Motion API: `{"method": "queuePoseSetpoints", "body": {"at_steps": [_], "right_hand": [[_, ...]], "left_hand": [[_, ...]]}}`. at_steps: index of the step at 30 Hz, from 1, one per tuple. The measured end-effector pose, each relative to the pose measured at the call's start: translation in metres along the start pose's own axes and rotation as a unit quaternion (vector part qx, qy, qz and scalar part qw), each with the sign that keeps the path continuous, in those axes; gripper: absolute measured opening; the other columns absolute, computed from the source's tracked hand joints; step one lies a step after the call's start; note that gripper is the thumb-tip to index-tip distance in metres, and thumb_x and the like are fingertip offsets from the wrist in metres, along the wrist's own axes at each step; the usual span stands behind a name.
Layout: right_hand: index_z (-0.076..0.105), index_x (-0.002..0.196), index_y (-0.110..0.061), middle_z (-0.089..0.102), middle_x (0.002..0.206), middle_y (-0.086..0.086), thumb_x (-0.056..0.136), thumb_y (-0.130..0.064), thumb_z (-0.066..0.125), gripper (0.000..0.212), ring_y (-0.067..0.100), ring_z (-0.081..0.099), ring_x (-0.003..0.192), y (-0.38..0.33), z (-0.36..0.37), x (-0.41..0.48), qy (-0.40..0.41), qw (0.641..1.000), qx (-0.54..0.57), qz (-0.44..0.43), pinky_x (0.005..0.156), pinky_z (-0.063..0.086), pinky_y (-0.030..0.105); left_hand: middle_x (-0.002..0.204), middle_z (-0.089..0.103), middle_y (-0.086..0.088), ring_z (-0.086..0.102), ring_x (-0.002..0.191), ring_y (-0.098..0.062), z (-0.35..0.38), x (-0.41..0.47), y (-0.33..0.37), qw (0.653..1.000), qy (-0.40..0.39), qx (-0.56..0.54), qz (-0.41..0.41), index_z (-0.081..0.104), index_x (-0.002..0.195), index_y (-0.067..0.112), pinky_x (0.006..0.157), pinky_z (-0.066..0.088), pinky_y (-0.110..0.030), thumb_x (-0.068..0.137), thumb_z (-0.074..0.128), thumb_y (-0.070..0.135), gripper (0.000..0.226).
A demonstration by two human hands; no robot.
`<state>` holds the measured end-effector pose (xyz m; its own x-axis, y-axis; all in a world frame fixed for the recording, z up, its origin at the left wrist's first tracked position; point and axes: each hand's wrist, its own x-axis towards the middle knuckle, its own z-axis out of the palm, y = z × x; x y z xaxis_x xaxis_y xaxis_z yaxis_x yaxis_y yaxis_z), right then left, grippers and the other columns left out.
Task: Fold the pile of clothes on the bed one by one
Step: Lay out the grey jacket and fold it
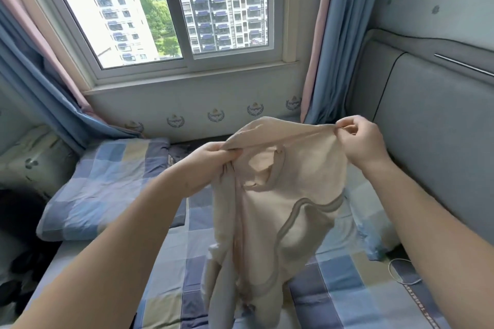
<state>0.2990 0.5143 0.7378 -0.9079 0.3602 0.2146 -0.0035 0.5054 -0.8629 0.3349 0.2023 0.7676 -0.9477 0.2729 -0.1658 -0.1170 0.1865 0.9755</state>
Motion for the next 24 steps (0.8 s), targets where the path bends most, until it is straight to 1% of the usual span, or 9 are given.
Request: {"method": "queuePoseSetpoints", "body": {"at_steps": [3,8,10,12,14,17,21,22,24], "right_hand": [[0.062,0.107,-0.022,0.066,0.104,-0.001,0.091,-0.014,0.067,0.018,0.014,0.062,0.086,-0.011,0.008,-0.034,0.022,0.996,0.031,-0.084,0.079,0.049,0.023],[0.063,0.111,-0.028,0.07,0.097,-0.016,0.091,-0.014,0.071,0.026,0.002,0.066,0.095,-0.019,0.067,-0.114,-0.4,0.906,0.137,0.027,0.073,0.049,0.01],[0.07,0.106,-0.014,0.073,0.1,0.006,0.083,-0.019,0.07,0.023,0.022,0.07,0.101,0.004,0.089,-0.122,-0.394,0.91,0.116,0.056,0.084,0.059,0.034],[0.068,0.098,-0.004,0.071,0.096,0.022,0.076,-0.03,0.064,0.034,0.039,0.069,0.095,0.02,0.087,-0.115,-0.354,0.925,0.115,0.073,0.089,0.051,0.061],[0.073,0.091,-0.012,0.073,0.091,0.012,0.089,-0.018,0.058,0.016,0.027,0.067,0.087,0.027,0.074,-0.103,-0.33,0.932,0.133,0.063,0.085,0.053,0.054],[0.073,0.083,-0.021,0.071,0.084,0.009,0.102,-0.011,0.051,0.031,0.023,0.062,0.082,0.021,0.047,-0.082,-0.274,0.945,0.162,0.071,0.076,0.048,0.04],[0.073,0.087,-0.022,0.072,0.082,0.004,0.105,-0.013,0.049,0.031,0.019,0.062,0.078,-0.001,0.032,-0.058,-0.23,0.952,0.198,0.048,0.071,0.049,0.033],[0.073,0.091,-0.02,0.073,0.083,0.002,0.105,-0.013,0.048,0.03,0.017,0.063,0.078,-0.01,0.031,-0.055,-0.23,0.946,0.222,0.048,0.069,0.051,0.029],[0.072,0.095,-0.018,0.074,0.084,0.0,0.106,-0.011,0.045,0.03,0.013,0.066,0.079,-0.028,0.031,-0.054,-0.231,0.934,0.267,0.051,0.069,0.053,0.024]], "left_hand": [[0.094,0.076,-0.006,0.068,0.089,-0.022,0.014,0.004,0.01,0.991,0.071,-0.111,0.031,0.072,0.105,0.012,0.086,0.054,-0.036,0.104,0.049,0.011,0.023],[0.091,0.072,-0.001,0.067,0.083,-0.014,0.041,0.01,0.036,0.975,0.02,-0.211,0.059,0.072,0.108,0.023,0.086,0.052,-0.031,0.102,0.052,0.011,0.024],[0.089,0.072,0.001,0.067,0.081,-0.013,0.042,0.011,0.041,0.973,0.005,-0.221,0.059,0.074,0.106,0.029,0.083,0.053,-0.031,0.101,0.055,0.014,0.024],[0.091,0.074,0.001,0.069,0.08,-0.012,0.031,0.014,0.042,0.974,0.035,-0.215,0.065,0.072,0.108,0.03,0.08,0.055,-0.029,0.101,0.056,0.015,0.023],[0.094,0.074,-0.001,0.069,0.083,-0.015,0.008,0.02,0.031,0.975,0.108,-0.184,0.053,0.072,0.109,0.026,0.081,0.056,-0.029,0.101,0.056,0.011,0.023],[0.101,0.073,-0.004,0.068,0.103,-0.025,-0.03,0.029,-0.005,0.963,0.256,-0.077,-0.013,0.073,0.105,0.02,0.087,0.051,-0.031,0.09,0.06,0.007,0.024],[0.128,0.06,-0.006,0.056,0.121,-0.028,-0.024,0.023,-0.045,0.915,0.35,0.197,-0.037,0.06,0.127,0.022,0.101,0.047,-0.039,0.069,0.078,0.05,0.066],[0.123,0.062,-0.003,0.059,0.115,-0.023,-0.012,0.019,-0.046,0.922,0.323,0.211,0.025,0.062,0.12,0.025,0.098,0.049,-0.036,0.071,0.079,0.052,0.059],[0.106,0.07,0.004,0.067,0.097,-0.012,0.021,0.007,-0.045,0.973,0.142,0.156,0.098,0.066,0.105,0.029,0.082,0.054,-0.025,0.072,0.079,0.05,0.041]]}}
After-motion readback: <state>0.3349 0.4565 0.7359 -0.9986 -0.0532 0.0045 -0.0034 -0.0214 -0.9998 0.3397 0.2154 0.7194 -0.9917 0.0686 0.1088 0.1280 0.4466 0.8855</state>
